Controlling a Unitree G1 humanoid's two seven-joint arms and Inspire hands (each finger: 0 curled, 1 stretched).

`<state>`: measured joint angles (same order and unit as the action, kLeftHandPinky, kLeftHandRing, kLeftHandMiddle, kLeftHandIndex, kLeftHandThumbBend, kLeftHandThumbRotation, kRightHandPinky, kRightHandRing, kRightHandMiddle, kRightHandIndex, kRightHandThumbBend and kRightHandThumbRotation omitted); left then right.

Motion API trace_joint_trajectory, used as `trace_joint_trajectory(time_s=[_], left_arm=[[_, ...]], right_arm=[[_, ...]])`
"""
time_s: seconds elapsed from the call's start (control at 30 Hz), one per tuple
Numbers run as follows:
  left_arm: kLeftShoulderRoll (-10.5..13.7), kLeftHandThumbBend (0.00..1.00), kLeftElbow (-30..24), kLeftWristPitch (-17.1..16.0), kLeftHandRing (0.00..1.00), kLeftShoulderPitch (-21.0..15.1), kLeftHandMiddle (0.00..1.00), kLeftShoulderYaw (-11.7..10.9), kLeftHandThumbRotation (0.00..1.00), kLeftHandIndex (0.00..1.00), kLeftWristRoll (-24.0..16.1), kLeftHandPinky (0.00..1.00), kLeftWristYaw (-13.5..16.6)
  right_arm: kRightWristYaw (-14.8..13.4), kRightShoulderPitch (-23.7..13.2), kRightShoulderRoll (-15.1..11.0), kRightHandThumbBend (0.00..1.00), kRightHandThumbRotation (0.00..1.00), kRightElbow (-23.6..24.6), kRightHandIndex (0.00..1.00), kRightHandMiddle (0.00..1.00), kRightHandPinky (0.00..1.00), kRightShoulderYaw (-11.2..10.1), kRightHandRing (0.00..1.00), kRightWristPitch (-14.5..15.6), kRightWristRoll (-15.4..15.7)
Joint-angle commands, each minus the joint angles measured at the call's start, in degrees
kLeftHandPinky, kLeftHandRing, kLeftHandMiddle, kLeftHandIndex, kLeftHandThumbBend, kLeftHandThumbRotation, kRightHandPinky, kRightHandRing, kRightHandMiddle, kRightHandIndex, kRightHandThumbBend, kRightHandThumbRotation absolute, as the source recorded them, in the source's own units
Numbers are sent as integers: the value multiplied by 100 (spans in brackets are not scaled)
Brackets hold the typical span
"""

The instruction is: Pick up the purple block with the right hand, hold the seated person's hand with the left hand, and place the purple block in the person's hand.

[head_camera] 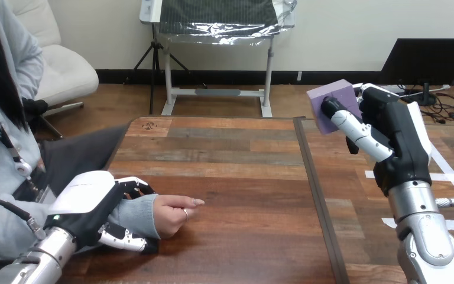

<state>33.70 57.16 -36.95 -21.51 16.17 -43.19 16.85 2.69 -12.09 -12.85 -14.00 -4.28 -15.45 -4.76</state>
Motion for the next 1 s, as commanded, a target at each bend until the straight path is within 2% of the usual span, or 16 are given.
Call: trace_joint_trajectory(time_s=[0.0,0.23,0.37,0.6,0.97], left_arm=[[97,100,197,40,63,-320,67,233,35,70,-121,60,187],[53,100,442,33,57,-382,61,444,35,63,-246,56,618],[20,100,535,12,52,-407,55,525,33,56,-240,52,762],[-47,100,641,25,45,-439,47,614,28,48,-202,45,892],[-83,97,676,-73,36,-447,39,702,19,40,-145,39,1114]], right_arm=[[43,-178,72,25,39,427,14,10,1,-115,5,26,-120],[91,-103,75,24,39,542,14,10,1,-109,5,50,-78],[130,-67,88,24,39,601,14,10,1,-105,5,95,-102],[155,-21,97,24,38,633,15,10,1,-85,5,91,-39],[262,38,120,24,37,587,15,11,2,-48,6,61,-30]])
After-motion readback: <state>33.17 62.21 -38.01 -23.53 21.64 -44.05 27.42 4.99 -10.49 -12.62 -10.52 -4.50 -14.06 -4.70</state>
